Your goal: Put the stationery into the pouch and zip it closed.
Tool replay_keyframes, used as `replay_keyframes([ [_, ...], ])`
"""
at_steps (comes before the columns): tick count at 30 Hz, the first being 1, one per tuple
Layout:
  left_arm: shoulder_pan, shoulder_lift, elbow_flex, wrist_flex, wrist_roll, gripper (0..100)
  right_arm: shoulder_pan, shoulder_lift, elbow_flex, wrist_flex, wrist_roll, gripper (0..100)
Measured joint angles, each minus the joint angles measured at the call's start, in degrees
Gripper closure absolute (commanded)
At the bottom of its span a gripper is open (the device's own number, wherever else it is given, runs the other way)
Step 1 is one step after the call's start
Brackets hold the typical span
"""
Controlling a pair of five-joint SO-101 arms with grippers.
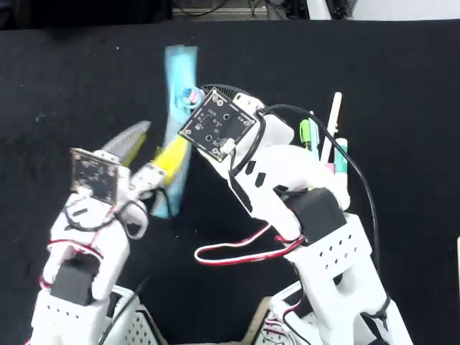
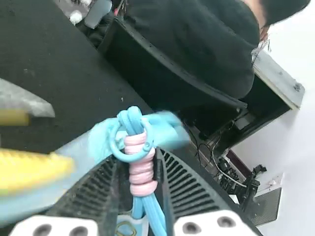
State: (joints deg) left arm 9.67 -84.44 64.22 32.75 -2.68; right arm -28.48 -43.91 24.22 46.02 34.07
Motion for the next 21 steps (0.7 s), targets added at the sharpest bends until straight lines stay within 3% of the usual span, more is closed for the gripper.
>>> replay_keyframes([
  [8, -9.3, 0.9, 0.0, 0.0, -0.3, 79, -0.1, 0.0, -0.1, 0.1, 0.0, 98.8],
  [13, -11.2, 0.0, -0.5, 1.3, -0.3, 79, -0.1, 0.0, -0.1, 3.7, 0.0, 98.8],
  [17, -11.1, -3.8, -6.7, 8.6, -0.3, 79, -0.1, 0.0, -0.1, 4.9, 0.0, 98.8],
  [21, -5.2, -2.7, -17.2, 19.5, -1.6, 79, -0.1, 0.0, -0.1, 4.9, 0.0, 98.8],
])
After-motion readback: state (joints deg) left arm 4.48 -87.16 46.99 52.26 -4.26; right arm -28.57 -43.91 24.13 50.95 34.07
